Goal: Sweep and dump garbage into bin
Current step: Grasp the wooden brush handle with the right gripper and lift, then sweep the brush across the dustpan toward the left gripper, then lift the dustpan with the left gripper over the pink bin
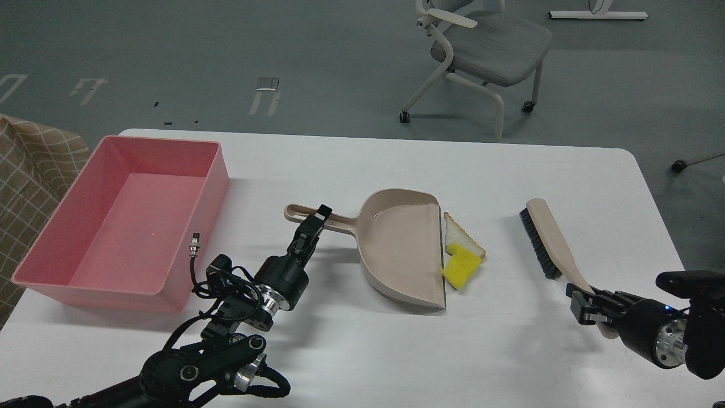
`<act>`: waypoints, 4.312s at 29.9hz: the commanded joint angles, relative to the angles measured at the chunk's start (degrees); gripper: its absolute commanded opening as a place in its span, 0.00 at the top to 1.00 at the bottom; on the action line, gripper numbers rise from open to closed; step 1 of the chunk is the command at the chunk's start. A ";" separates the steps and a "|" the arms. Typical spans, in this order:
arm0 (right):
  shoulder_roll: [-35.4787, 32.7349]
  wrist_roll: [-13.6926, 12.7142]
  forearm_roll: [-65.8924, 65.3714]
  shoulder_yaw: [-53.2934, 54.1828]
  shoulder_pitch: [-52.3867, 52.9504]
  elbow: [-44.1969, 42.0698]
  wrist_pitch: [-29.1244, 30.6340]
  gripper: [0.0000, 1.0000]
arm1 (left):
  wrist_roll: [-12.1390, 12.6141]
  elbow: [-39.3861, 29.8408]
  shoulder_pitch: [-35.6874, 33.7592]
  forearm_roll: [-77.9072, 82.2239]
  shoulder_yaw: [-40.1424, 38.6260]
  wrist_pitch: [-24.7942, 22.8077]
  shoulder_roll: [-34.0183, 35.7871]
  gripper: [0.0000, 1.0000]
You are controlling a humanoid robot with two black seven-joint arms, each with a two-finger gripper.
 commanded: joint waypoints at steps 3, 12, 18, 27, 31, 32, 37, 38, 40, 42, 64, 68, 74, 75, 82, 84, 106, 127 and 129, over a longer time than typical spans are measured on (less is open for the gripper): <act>0.13 -0.09 0.00 0.26 -0.09 0.09 0.00 1.00 | 0.00 0.00 -0.08 0.00 0.00 0.00 -0.08 0.67; 2.85 -0.71 0.00 0.79 -0.09 1.31 0.00 1.00 | 0.09 0.00 0.01 0.00 0.00 0.00 -0.08 0.67; 4.70 -0.62 0.00 0.61 0.00 3.51 0.00 1.00 | 0.00 0.00 -0.08 0.00 -0.09 0.00 0.10 0.67; 5.23 -0.71 0.00 -0.26 -0.79 4.04 0.00 1.00 | 0.09 0.00 -0.25 0.00 -0.09 0.00 0.01 0.67; 5.32 -0.88 0.00 -0.53 -1.94 4.04 0.00 1.00 | 0.09 0.09 -0.25 0.00 -0.09 0.00 0.18 0.67; 5.23 -0.97 0.00 -1.40 -2.29 4.04 0.00 1.00 | 0.09 0.09 -0.25 0.00 -0.09 0.00 0.18 0.68; 6.02 -2.82 0.00 -5.27 -2.20 4.04 0.00 1.00 | 0.09 0.09 -0.34 0.00 0.00 0.00 0.27 0.72; 6.72 -2.91 0.00 -5.54 -2.03 4.04 0.00 1.00 | 0.00 0.09 -0.34 0.00 0.00 0.00 0.27 0.74; 7.42 -3.26 0.00 -5.80 -1.76 3.95 0.00 1.00 | 0.00 0.17 -0.34 0.00 0.00 0.00 0.27 0.77; 7.60 -4.05 0.00 -5.89 -1.67 3.95 0.00 1.00 | 0.09 0.17 -0.34 0.00 0.00 0.00 0.36 0.77; 23.93 -9.50 0.00 -10.55 4.04 3.95 0.00 1.00 | 0.00 0.09 -0.25 0.00 -0.09 0.00 0.97 0.76; 30.27 -9.94 0.00 -11.60 4.04 3.95 0.00 1.00 | 0.00 0.09 -0.34 0.00 0.00 0.00 1.33 0.76; 32.48 -10.03 0.00 -11.51 5.62 3.95 0.00 1.00 | 0.00 0.09 -0.34 0.00 0.00 0.00 1.77 0.76; 32.48 -10.03 0.00 -11.25 6.23 4.04 0.00 1.00 | 0.00 0.09 -0.34 0.00 0.00 0.00 1.85 0.76; 32.48 -9.94 0.00 -8.97 10.36 4.13 0.00 1.00 | -0.09 0.09 -0.43 0.00 0.00 0.00 2.73 0.87; 32.48 -9.94 0.00 -8.18 11.59 4.13 0.00 1.00 | -0.09 0.35 -0.60 -0.08 0.00 0.00 2.82 0.88; 24.92 -9.24 3.09 4.83 12.39 4.13 0.00 1.00 | 1.49 -0.09 -1.31 -2.99 -1.14 0.00 2.47 0.89; 20.61 -8.36 6.79 7.29 7.38 4.04 0.00 1.00 | 6.42 -0.18 -8.78 -7.47 -4.57 0.00 3.08 0.90; 20.52 -8.36 6.79 7.65 7.03 4.04 0.00 1.00 | 6.41 -0.96 -9.04 -7.55 -4.57 0.00 4.66 0.90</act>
